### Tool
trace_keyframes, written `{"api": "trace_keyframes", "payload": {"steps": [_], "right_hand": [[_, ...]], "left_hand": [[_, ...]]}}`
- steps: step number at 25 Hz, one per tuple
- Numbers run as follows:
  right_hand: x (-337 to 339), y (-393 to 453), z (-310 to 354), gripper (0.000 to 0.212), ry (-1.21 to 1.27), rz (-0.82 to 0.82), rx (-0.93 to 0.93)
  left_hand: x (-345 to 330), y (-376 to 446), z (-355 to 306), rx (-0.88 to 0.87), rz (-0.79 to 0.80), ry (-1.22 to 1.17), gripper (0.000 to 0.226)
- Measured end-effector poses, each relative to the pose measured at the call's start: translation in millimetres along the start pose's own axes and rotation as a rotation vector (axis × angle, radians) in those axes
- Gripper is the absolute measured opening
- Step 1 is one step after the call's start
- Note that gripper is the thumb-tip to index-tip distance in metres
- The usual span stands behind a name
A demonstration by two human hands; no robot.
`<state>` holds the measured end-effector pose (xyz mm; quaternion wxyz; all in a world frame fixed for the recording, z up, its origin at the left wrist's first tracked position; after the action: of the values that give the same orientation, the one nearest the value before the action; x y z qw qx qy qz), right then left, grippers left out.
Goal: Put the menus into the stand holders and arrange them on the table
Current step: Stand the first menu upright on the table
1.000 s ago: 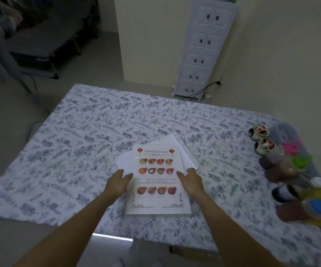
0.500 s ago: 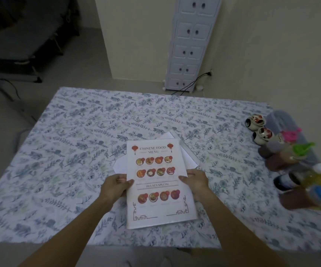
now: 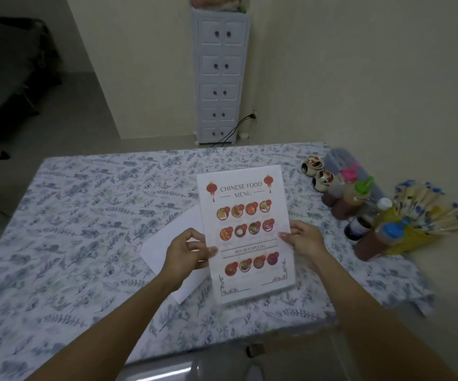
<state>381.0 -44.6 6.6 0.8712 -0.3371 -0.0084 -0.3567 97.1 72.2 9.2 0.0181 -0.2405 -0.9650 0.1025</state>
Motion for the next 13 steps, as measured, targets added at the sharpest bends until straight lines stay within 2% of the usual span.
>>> {"api": "trace_keyframes", "payload": {"steps": [4, 7, 13], "right_hand": [[58, 24, 12, 0.023, 0.004, -0.064, 0.043], [90, 49, 17, 0.016, -0.014, -0.073, 0.105], [116, 95, 22, 0.021, 0.025, -0.015, 0.155]], "left_hand": [[-64, 23, -7, -0.101, 0.000, 0.067, 0.029], [-102, 40, -3, -0.148, -0.062, 0.128, 0.029], [-146, 64, 12, -0.127, -0.180, 0.124, 0.025]]}}
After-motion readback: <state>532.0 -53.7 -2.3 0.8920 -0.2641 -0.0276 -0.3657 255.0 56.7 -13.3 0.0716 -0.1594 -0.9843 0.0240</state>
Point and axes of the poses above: each hand's wrist, its own y-axis towards the middle knuckle, its own x-axis out of the back of the hand, z = x × y, the point moved 9 cm from there along y, towards the middle knuckle, and after that the axes turned 12 degrees about -x, right-handed, at the moved point
